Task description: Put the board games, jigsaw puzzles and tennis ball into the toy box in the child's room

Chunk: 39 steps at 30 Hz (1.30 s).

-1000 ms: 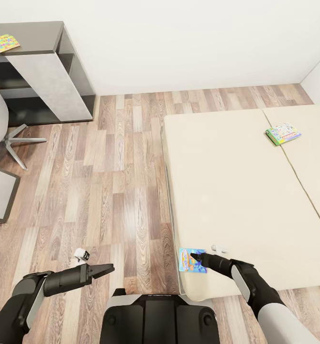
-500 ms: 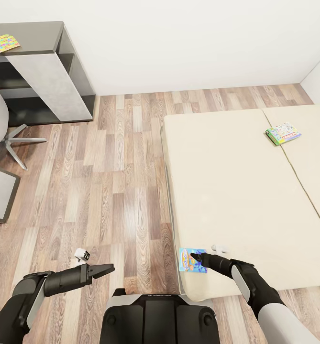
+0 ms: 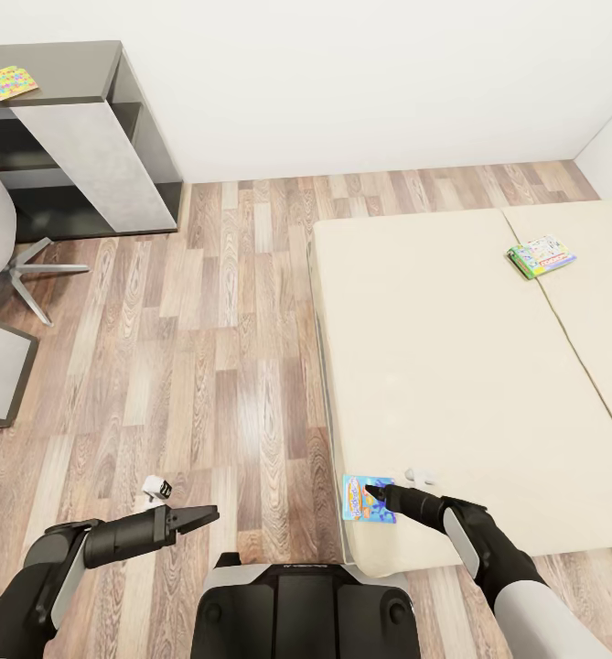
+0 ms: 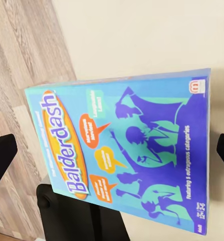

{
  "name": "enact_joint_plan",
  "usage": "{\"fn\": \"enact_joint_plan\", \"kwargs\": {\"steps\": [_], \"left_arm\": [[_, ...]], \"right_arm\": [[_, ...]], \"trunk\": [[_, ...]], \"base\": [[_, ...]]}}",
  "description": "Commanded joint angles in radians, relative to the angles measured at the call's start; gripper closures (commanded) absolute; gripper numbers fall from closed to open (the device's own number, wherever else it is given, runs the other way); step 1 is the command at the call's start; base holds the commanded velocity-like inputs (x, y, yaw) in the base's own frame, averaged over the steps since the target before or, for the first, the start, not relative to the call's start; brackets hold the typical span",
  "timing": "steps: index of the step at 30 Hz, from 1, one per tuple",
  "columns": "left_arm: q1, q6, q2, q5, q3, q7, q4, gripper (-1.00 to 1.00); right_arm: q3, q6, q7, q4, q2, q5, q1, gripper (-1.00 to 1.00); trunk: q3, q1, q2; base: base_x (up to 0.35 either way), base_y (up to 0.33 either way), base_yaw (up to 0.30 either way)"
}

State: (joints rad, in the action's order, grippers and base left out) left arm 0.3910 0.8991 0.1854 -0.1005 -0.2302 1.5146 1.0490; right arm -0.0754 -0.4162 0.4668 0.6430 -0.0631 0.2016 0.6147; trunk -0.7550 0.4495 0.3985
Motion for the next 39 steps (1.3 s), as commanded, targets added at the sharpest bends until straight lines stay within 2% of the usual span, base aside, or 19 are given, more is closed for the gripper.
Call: {"fn": "enact_joint_plan", "kwargs": {"steps": [1,30,39], "left_arm": [[0.000,0.011,0.000,0.000,0.000,0.003,0.000,-1.00],[0.000,0.011,-0.001,0.001,0.001,0.000,0.000,-1.00],[0.000,0.011,-0.001,0.001,0.002,-0.033,0.000,-1.00]], "right_arm": [[-0.003,-0.009,0.002,0.001,-0.001,0.007,0.000,-1.00],[-0.004,-0.010,0.024,0.015,-0.017,0.012,-0.001,-1.00],[-0.004,-0.019,0.079,0.125,-0.018,0.013,-0.017,-1.00]], "trunk": [[-0.001,0.001,0.001],[-0.001,0.001,0.001],[-0.001,0.001,0.001]], "base": [[0.000,0.000,0.000],[0.000,0.000,0.000],[0.000,0.000,0.000]]}}
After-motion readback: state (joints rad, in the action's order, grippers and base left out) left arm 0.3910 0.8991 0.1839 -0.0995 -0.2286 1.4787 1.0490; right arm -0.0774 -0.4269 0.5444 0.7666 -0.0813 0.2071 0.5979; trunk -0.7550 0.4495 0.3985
